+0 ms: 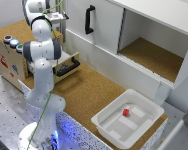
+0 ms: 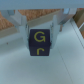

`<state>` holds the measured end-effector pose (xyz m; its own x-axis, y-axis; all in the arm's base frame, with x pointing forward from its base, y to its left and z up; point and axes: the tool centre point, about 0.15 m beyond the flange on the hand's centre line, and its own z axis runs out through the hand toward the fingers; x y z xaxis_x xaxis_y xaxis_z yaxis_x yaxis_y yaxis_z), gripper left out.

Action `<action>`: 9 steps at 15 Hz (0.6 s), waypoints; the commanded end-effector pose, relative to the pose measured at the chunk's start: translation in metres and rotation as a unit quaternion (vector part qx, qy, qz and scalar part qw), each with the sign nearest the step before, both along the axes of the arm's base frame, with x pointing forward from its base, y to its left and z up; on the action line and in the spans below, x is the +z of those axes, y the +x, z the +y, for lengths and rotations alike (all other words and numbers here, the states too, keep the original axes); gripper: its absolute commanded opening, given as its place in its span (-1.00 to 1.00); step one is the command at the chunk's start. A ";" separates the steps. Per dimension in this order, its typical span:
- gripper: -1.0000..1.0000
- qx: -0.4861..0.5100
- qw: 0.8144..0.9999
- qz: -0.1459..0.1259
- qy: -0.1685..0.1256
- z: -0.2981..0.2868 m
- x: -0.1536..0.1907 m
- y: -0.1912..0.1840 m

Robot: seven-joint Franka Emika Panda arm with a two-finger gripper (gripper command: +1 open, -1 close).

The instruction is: Place the grasped purple object in the drawer

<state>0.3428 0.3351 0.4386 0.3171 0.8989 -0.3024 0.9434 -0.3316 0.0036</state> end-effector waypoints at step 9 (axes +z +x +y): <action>-1.00 0.041 0.987 -0.038 0.153 -0.078 -0.068 -0.049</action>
<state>0.3134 0.2858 0.3935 0.2911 0.9341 -0.2065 0.9508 -0.3064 -0.0454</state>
